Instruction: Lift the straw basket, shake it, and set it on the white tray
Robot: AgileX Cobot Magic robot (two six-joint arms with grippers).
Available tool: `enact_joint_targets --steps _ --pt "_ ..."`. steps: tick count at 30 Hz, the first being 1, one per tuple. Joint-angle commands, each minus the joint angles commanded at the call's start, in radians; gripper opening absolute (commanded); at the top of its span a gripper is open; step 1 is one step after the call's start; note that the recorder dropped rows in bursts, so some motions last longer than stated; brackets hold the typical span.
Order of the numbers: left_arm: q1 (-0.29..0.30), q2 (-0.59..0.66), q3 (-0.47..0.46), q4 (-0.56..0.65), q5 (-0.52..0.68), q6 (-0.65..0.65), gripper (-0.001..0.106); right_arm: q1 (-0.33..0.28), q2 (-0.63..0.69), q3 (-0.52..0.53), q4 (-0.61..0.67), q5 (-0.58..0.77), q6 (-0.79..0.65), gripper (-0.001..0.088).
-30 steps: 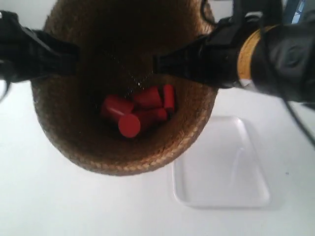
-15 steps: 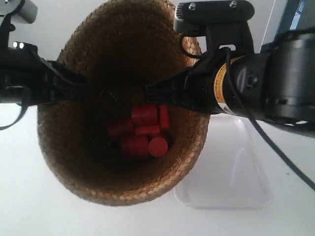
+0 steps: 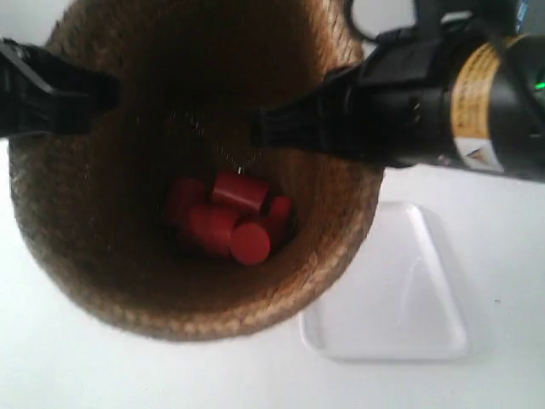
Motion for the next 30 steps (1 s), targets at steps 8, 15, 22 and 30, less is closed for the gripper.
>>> enact_joint_targets --steps 8,15,22,30 --pt "-0.025 0.004 -0.032 0.013 -0.001 -0.122 0.000 0.041 0.025 -0.007 -0.014 0.032 0.007 0.0000" --pt "-0.072 -0.046 -0.038 0.049 -0.030 -0.057 0.000 0.095 -0.048 0.002 0.007 -0.048 -0.055 0.0000" --pt "-0.140 -0.120 -0.111 0.036 0.015 0.003 0.000 0.147 -0.101 -0.040 0.192 0.005 -0.222 0.0000" --pt "-0.091 0.005 -0.065 0.026 0.119 -0.097 0.000 0.097 -0.021 -0.025 0.201 0.063 -0.177 0.0000"
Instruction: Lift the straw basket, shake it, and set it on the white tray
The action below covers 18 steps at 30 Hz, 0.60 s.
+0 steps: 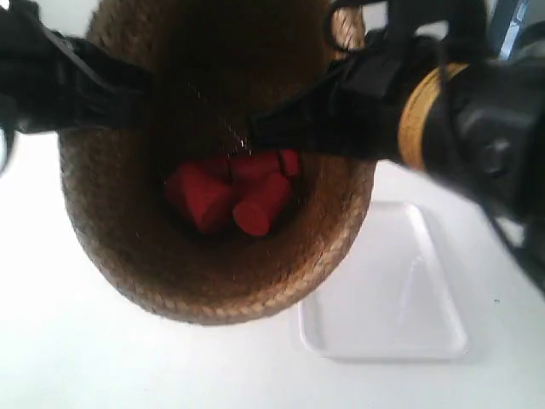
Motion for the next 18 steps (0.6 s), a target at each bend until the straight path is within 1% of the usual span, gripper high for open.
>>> enact_joint_targets --steps 1,2,3,4,5,6,7,8,9,10,11,12,13,14,15,17,18 --pt "-0.016 -0.029 -0.005 0.000 -0.005 0.000 0.000 0.020 -0.035 -0.005 0.050 -0.005 -0.066 0.0000" --pt "-0.033 -0.053 -0.007 0.000 -0.025 0.000 0.000 0.039 -0.070 -0.005 0.058 -0.013 -0.066 0.0000" --pt "-0.040 -0.074 -0.003 0.033 -0.055 0.014 0.000 0.049 -0.096 0.005 0.036 -0.027 -0.047 0.0000" --pt "-0.037 -0.074 0.006 0.071 -0.079 0.006 0.000 0.046 -0.101 0.023 -0.043 -0.043 0.005 0.0000" --pt "-0.028 -0.058 0.016 0.086 -0.091 -0.013 0.000 0.036 -0.089 0.042 -0.135 -0.039 0.087 0.0000" --pt "-0.012 -0.031 0.026 0.093 -0.097 -0.042 0.000 0.019 -0.061 0.060 -0.228 -0.010 0.169 0.0000" --pt "0.003 -0.009 0.025 0.093 -0.083 -0.068 0.000 0.002 -0.032 0.064 -0.255 0.030 0.193 0.0000" --pt "0.006 -0.004 0.016 0.080 -0.054 -0.084 0.000 -0.005 -0.018 0.058 -0.219 0.064 0.170 0.0000" --pt "0.001 -0.010 -0.002 0.056 -0.028 -0.084 0.000 -0.001 -0.018 0.038 -0.131 0.108 0.118 0.0000" --pt "-0.012 -0.035 -0.021 0.053 -0.006 -0.071 0.000 0.011 -0.037 0.017 -0.022 0.119 0.041 0.0000" --pt "-0.031 -0.062 -0.037 0.053 0.002 -0.052 0.000 0.030 -0.065 0.003 0.052 0.108 -0.023 0.0000" --pt "-0.050 -0.097 -0.051 0.053 -0.002 -0.036 0.000 0.050 -0.103 -0.004 0.102 0.067 -0.072 0.0000" --pt "-0.062 -0.128 -0.056 0.064 -0.024 -0.021 0.000 0.066 -0.139 -0.001 0.114 0.011 -0.085 0.0000" --pt "-0.064 -0.151 -0.056 0.086 -0.046 -0.004 0.000 0.073 -0.165 0.009 0.087 -0.036 -0.079 0.0000" --pt "-0.064 -0.156 -0.043 0.134 -0.075 0.014 0.000 0.070 -0.168 0.027 -0.002 -0.076 -0.051 0.0000" --pt "-0.038 -0.119 0.004 0.207 -0.141 -0.022 0.000 0.038 -0.118 0.066 -0.278 -0.031 0.169 0.0000" --pt "-0.015 -0.083 0.027 0.216 -0.163 -0.066 0.000 0.014 -0.073 0.075 -0.355 0.022 0.258 0.0000"
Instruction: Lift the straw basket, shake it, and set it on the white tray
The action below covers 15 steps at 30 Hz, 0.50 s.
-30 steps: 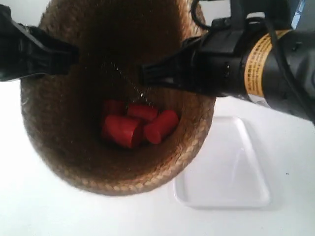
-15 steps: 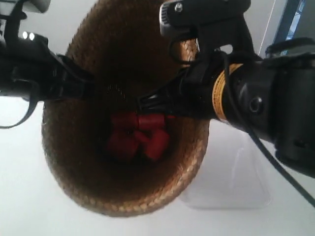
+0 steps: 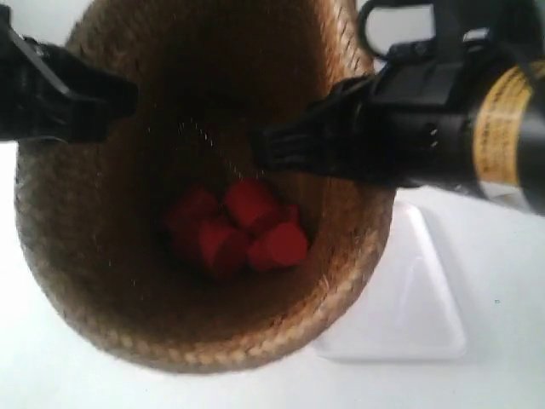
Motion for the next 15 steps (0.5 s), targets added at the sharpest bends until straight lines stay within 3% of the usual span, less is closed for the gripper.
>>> enact_joint_targets --steps 2,3,6,8,10,11,12,15 --pt "0.026 0.041 -0.004 -0.028 0.049 -0.074 0.000 -0.023 0.050 -0.026 0.072 0.054 -0.068 0.0000" --pt "0.023 0.031 -0.024 -0.048 0.091 -0.085 0.000 -0.012 0.045 -0.056 0.190 0.053 -0.163 0.0000" --pt "-0.028 -0.068 -0.071 -0.048 0.131 -0.036 0.000 0.042 -0.048 -0.102 0.435 0.007 -0.376 0.0000" --pt "-0.032 -0.096 -0.050 0.037 0.099 -0.040 0.000 0.048 -0.069 -0.062 0.342 -0.082 -0.317 0.0000" --pt "-0.016 -0.034 0.002 0.090 0.084 -0.120 0.000 0.013 -0.005 -0.007 0.104 -0.067 -0.056 0.0000" --pt "-0.005 0.007 0.025 0.090 0.084 -0.152 0.000 -0.006 0.042 0.006 0.068 -0.040 0.005 0.0000" --pt "-0.002 0.031 0.033 0.080 0.105 -0.162 0.000 -0.013 0.067 0.006 0.093 -0.017 -0.006 0.0000" --pt "-0.036 0.000 0.004 -0.007 0.133 -0.124 0.000 0.022 0.027 -0.043 0.334 0.001 -0.172 0.0000"
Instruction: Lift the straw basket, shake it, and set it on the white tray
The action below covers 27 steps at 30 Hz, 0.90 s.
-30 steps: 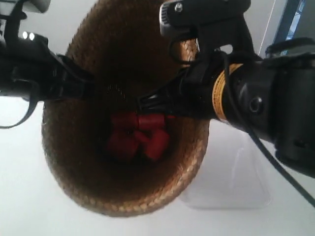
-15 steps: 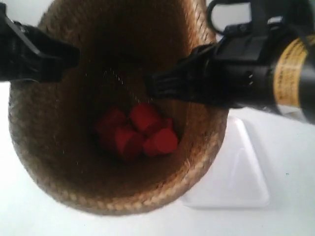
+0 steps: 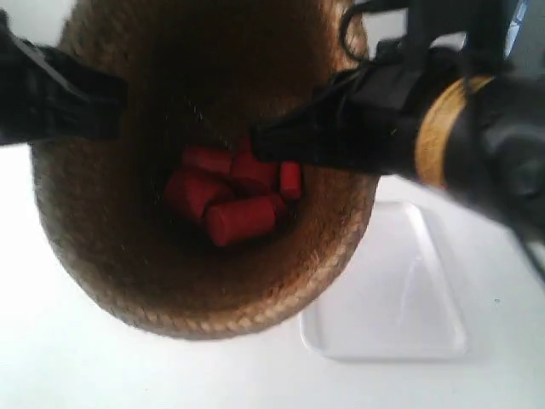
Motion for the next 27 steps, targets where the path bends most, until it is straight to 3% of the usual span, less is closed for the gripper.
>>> enact_joint_targets --steps 1,3,7,9,10,12,14,15,17,18,21,23,25,27 --pt "-0.018 -0.038 -0.011 -0.002 -0.014 0.018 0.000 0.022 -0.040 -0.008 0.057 -0.017 -0.080 0.0000" --pt "-0.034 -0.084 -0.011 0.027 -0.030 0.028 0.000 0.052 -0.094 0.002 0.036 -0.045 -0.084 0.0000" --pt "0.005 0.004 0.068 0.129 -0.086 -0.062 0.000 0.014 -0.007 0.084 -0.357 0.016 0.259 0.0000" --pt "0.008 0.014 0.047 0.099 -0.081 -0.094 0.000 0.007 0.013 0.063 -0.262 0.053 0.208 0.0000" --pt "-0.003 -0.006 0.021 0.078 -0.076 -0.091 0.000 0.019 -0.005 0.033 -0.123 0.038 0.092 0.0000" --pt "-0.033 -0.055 -0.012 0.079 -0.068 -0.063 0.000 0.048 -0.063 0.007 0.007 -0.010 -0.026 0.0000" --pt "-0.040 -0.077 -0.022 0.123 -0.067 -0.053 0.000 0.058 -0.098 0.020 -0.027 -0.088 -0.017 0.0000" --pt "-0.028 -0.059 -0.012 0.163 -0.067 -0.060 0.000 0.049 -0.085 0.040 -0.118 -0.092 0.049 0.0000" --pt "0.002 0.014 0.016 0.189 -0.071 -0.097 0.000 0.011 -0.011 0.072 -0.293 -0.038 0.224 0.0000" --pt "0.016 0.050 0.015 0.181 -0.042 -0.115 0.000 -0.008 0.030 0.075 -0.289 -0.009 0.218 0.0000" --pt "-0.001 0.031 -0.037 0.107 0.041 -0.094 0.000 0.008 0.010 0.019 0.003 0.017 -0.007 0.0000" --pt "-0.033 -0.038 -0.065 0.119 0.034 -0.051 0.000 0.038 -0.068 0.002 0.067 -0.038 -0.121 0.0000" --pt "-0.033 -0.064 -0.063 0.215 0.015 -0.067 0.000 0.042 -0.108 0.016 -0.047 -0.097 -0.052 0.0000" --pt "-0.006 -0.024 -0.038 0.326 0.026 -0.176 0.000 0.012 -0.070 0.042 -0.262 -0.029 0.124 0.0000"
